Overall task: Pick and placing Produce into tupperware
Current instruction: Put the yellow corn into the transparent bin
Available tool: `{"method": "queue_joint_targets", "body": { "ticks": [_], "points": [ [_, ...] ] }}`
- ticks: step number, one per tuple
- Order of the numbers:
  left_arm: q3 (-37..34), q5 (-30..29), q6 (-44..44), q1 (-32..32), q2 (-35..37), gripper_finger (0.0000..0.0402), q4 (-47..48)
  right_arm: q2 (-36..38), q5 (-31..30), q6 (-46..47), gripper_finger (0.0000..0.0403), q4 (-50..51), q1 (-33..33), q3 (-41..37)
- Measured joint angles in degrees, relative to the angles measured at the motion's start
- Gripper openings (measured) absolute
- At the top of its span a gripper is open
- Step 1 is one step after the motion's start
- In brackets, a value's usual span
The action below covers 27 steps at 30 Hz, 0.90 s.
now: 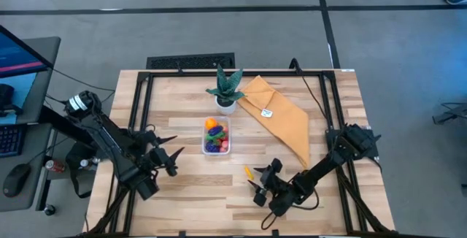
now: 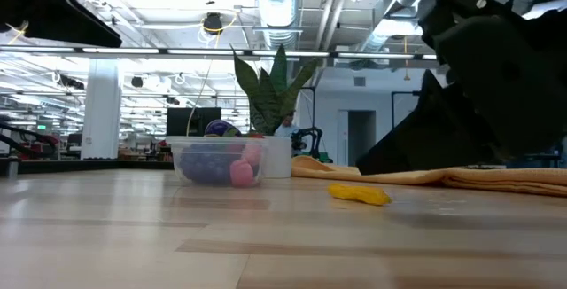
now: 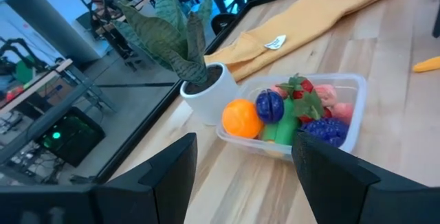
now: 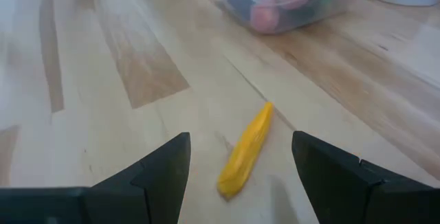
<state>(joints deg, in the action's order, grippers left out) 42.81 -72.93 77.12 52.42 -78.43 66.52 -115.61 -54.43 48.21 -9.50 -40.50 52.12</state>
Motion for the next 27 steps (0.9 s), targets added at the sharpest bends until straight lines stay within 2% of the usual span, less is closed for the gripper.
{"method": "queue_joint_targets", "body": {
  "ticks": [11,16,27],
  "points": [
    [0.0,0.0,0.0,-1.0,0.0,0.0228,0.0,0.0,1.8,5.9,0.0249,0.1,1.4,0.0],
    [0.0,0.2,0.0,-1.0,0.0,0.0228,0.0,0.0,4.6,6.9,0.0249,-0.1,2.9,0.0],
    [0.0,0.3,0.0,-1.0,0.0,0.0228,0.0,0.0,6.4,7.0,0.0249,0.4,4.4,0.0]
  ]
}}
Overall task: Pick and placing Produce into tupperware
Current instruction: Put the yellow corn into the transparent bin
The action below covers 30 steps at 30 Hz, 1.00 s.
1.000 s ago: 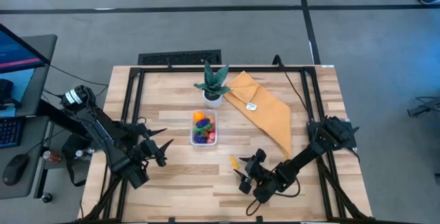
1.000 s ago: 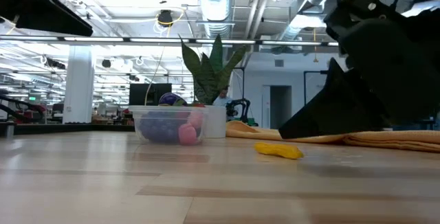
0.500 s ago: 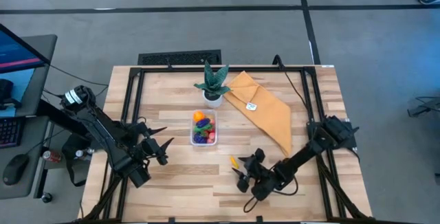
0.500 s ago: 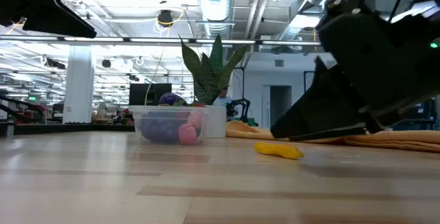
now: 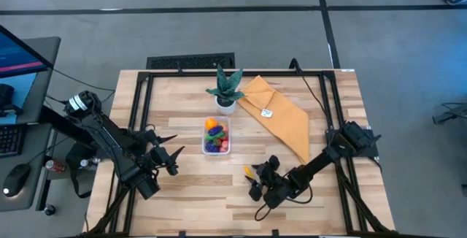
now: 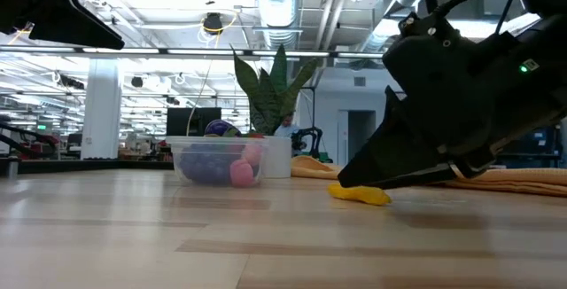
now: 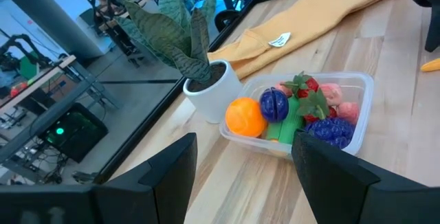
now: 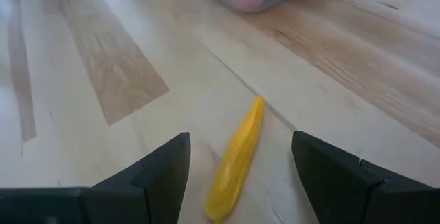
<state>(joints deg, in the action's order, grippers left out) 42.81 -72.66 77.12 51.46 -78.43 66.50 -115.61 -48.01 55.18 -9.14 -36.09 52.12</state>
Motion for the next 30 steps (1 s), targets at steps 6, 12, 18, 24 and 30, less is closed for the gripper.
{"method": "queue_joint_targets", "body": {
  "ticks": [6,12,18,24,30],
  "points": [
    [0.0,0.2,0.0,0.0,0.0,0.0228,0.0,0.0,0.3,0.0,0.0249,0.7,0.3,0.0],
    [0.0,0.4,0.0,0.0,0.0,0.0228,-0.1,0.0,0.6,0.8,0.0249,2.0,0.6,0.0],
    [0.0,0.4,0.1,0.0,0.0,0.0228,-0.1,-0.5,0.8,0.5,0.0249,1.7,0.9,0.0],
    [0.0,0.6,0.0,0.0,0.0,0.0228,-0.4,-4.2,-0.3,-1.5,0.0249,0.3,1.6,2.5],
    [0.0,0.9,0.0,0.0,0.0,0.0228,-0.4,-4.3,0.8,-2.9,0.0249,2.3,1.6,3.7]
  ]
}}
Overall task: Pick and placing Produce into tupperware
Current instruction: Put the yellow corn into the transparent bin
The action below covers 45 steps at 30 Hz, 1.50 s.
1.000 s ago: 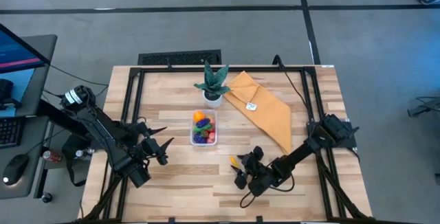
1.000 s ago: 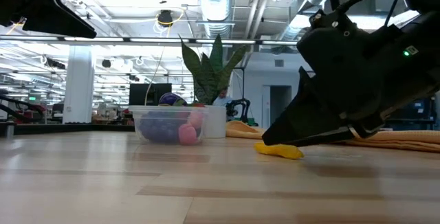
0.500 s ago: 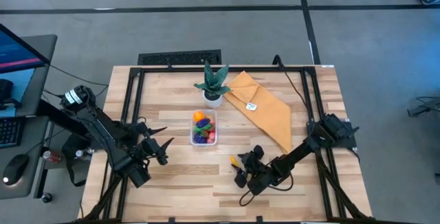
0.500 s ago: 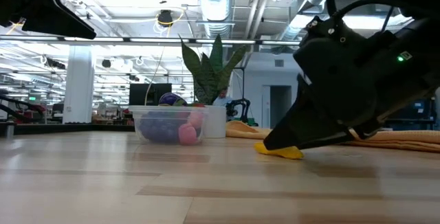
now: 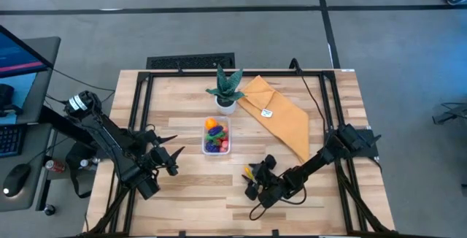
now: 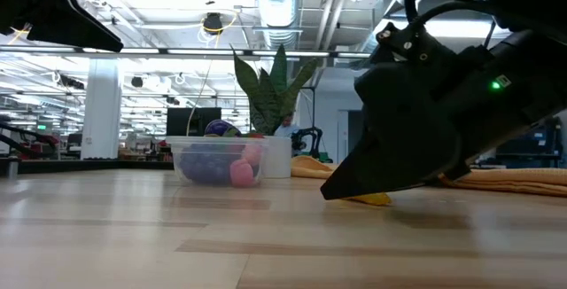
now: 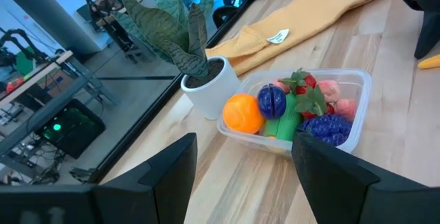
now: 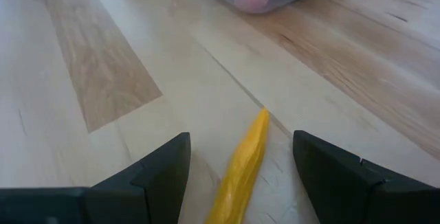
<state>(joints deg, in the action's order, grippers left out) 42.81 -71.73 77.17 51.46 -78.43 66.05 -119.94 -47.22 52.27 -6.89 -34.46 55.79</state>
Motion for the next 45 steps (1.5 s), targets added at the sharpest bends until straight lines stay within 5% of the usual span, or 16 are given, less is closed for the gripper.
{"method": "queue_joint_targets", "body": {
  "ticks": [5,18,32,45],
  "points": [
    [0.0,0.0,-0.1,0.0,0.0,0.0228,0.0,-0.1,0.2,0.1,0.0236,0.2,0.0,0.0],
    [0.0,0.0,-0.4,0.0,0.0,0.0228,0.0,-0.2,-0.7,0.2,0.0117,0.6,0.1,-0.1],
    [0.0,0.0,-0.4,0.0,0.0,0.0228,0.0,-0.2,-0.9,-0.2,0.0107,0.4,0.1,-0.1],
    [0.0,0.8,-0.4,0.0,0.0,0.0228,0.0,0.7,-2.0,-7.4,0.0058,0.7,0.4,-0.1]
  ]
}}
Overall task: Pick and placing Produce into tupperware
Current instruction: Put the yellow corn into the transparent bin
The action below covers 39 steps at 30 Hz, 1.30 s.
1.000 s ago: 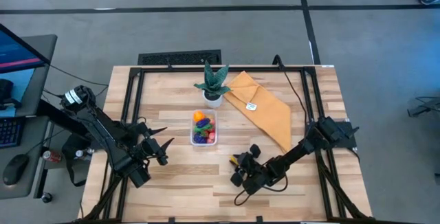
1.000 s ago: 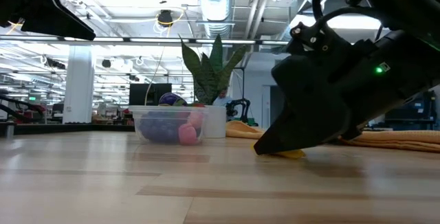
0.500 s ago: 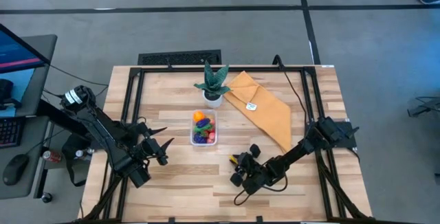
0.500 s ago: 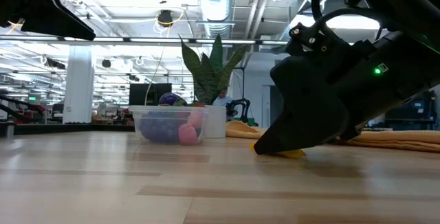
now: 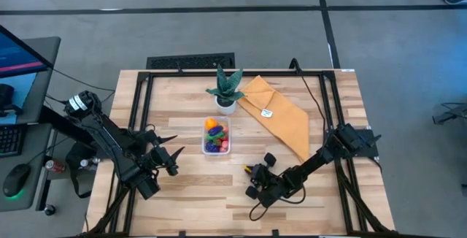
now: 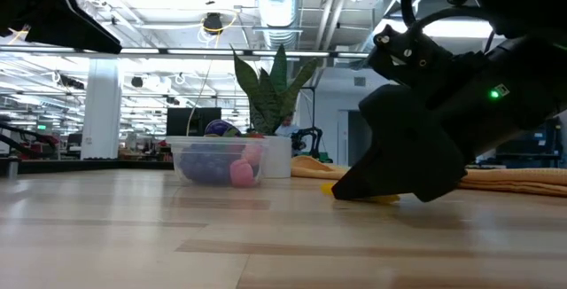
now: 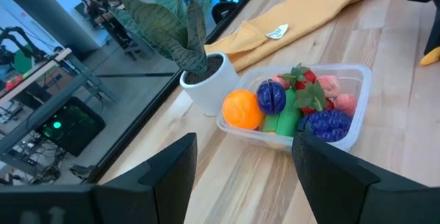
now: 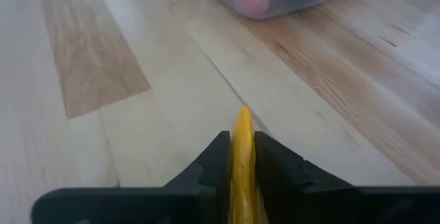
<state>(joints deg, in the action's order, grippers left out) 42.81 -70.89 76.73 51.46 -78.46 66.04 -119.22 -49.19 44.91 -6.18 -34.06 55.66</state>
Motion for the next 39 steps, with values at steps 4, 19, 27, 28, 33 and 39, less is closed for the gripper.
{"method": "queue_joint_targets", "body": {
  "ticks": [4,19,27,28,33,39],
  "points": [
    [0.0,0.1,0.0,0.0,0.0,0.0228,0.0,0.2,-0.2,-1.8,0.0044,0.2,0.1,0.0],
    [0.0,0.1,0.4,0.0,0.0,0.0228,-0.1,8.8,-1.7,-13.4,0.0034,1.2,1.2,-0.1],
    [0.0,0.1,0.4,0.0,0.0,0.0228,-0.2,15.8,-1.9,-26.1,0.0035,0.6,5.4,-0.1],
    [0.0,0.1,0.4,0.0,0.0,0.0228,-0.2,16.3,-1.9,-27.5,0.0035,0.1,6.1,-0.1],
    [0.0,0.1,0.4,0.0,0.0,0.0228,-0.2,16.9,0.3,-34.3,0.0035,-3.9,9.5,-0.1],
    [0.0,0.1,0.4,0.0,0.0,0.0228,-0.2,16.8,7.5,-36.6,0.0035,-7.9,13.6,0.0]
  ]
}}
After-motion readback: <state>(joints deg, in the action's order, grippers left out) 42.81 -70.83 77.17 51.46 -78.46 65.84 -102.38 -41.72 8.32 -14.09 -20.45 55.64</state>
